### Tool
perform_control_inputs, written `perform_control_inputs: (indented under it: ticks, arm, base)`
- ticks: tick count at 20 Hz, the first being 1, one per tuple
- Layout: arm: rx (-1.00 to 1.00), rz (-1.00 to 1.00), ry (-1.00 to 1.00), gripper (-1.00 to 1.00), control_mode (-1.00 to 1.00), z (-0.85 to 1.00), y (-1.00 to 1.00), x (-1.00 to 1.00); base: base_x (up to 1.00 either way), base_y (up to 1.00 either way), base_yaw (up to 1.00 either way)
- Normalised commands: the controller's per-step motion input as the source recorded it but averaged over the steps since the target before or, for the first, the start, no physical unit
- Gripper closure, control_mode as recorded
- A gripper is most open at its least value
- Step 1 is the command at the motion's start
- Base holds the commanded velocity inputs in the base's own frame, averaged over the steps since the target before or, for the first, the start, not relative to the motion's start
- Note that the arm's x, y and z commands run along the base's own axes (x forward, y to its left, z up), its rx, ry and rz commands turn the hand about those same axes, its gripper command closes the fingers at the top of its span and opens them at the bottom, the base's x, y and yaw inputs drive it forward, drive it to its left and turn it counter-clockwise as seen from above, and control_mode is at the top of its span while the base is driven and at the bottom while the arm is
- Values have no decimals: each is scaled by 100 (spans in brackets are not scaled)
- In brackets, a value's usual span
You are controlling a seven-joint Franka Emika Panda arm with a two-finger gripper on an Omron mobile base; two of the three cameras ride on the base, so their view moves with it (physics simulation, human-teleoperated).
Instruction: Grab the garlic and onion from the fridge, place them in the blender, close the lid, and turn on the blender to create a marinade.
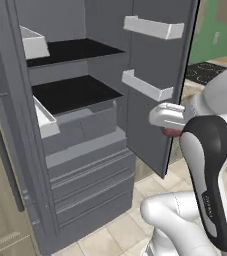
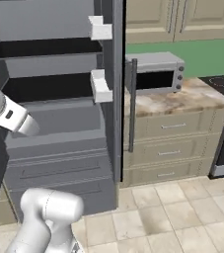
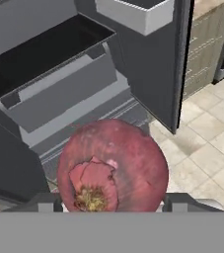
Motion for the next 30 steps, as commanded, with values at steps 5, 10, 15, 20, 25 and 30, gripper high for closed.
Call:
perform_control_inputs:
  ticks: [5, 10, 15, 20, 25, 30]
  arm:
    - [0, 0, 0, 100, 100, 0, 0, 0]
    - [0, 0, 0, 100, 100, 0, 0, 0]
    - [0, 0, 0, 100, 100, 0, 0, 0]
    - [0, 0, 0, 100, 100, 0, 0, 0]
    - [0, 0, 0, 100, 100, 0, 0, 0]
    - [0, 0, 0, 100, 100, 0, 0, 0]
  base:
    - [-93, -16, -62]
    - [-30, -59, -61]
    - [55, -88, -39]
    - [100, -56, -20]
    - [100, -40, -11]
    - [100, -26, -8]
